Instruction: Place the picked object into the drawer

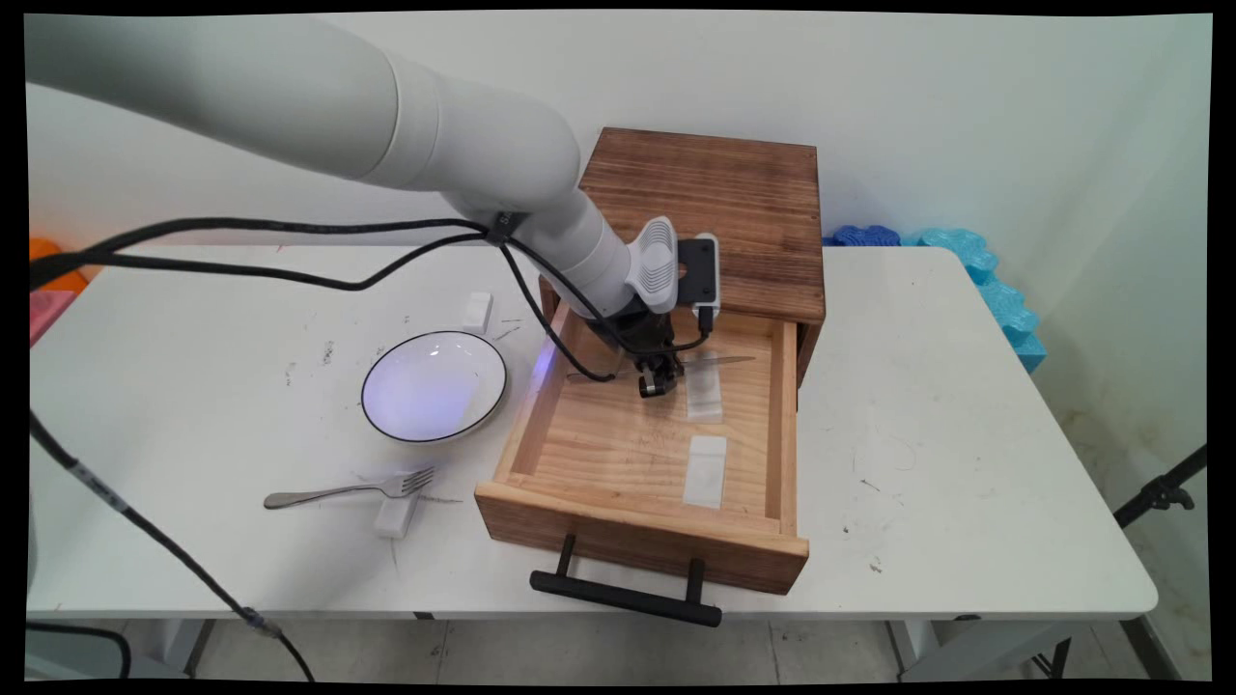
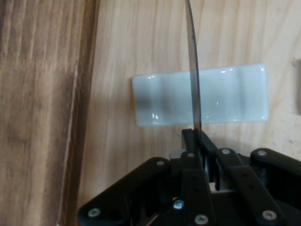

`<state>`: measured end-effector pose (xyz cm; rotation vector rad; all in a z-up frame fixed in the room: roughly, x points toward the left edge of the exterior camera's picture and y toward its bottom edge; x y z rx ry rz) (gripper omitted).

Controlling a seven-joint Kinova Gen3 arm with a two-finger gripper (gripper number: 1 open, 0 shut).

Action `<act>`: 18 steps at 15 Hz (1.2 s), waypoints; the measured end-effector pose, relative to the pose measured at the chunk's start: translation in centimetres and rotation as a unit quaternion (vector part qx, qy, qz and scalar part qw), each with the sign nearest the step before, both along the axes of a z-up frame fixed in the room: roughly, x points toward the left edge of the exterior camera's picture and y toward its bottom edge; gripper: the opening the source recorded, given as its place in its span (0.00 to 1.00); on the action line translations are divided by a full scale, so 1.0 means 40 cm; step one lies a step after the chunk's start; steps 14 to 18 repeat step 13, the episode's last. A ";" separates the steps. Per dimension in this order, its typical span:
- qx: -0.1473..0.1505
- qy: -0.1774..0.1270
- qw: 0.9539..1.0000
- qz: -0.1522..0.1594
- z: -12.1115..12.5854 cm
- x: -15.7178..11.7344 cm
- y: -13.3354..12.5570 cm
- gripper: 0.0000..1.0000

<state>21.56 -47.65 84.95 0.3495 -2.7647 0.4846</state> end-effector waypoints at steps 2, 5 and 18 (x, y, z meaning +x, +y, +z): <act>-0.001 0.000 1.000 0.000 -0.010 -0.001 -0.007 0.00; -0.001 0.000 1.000 0.000 -0.021 -0.002 -0.015 1.00; -0.008 0.001 1.000 -0.002 -0.023 -0.004 -0.018 1.00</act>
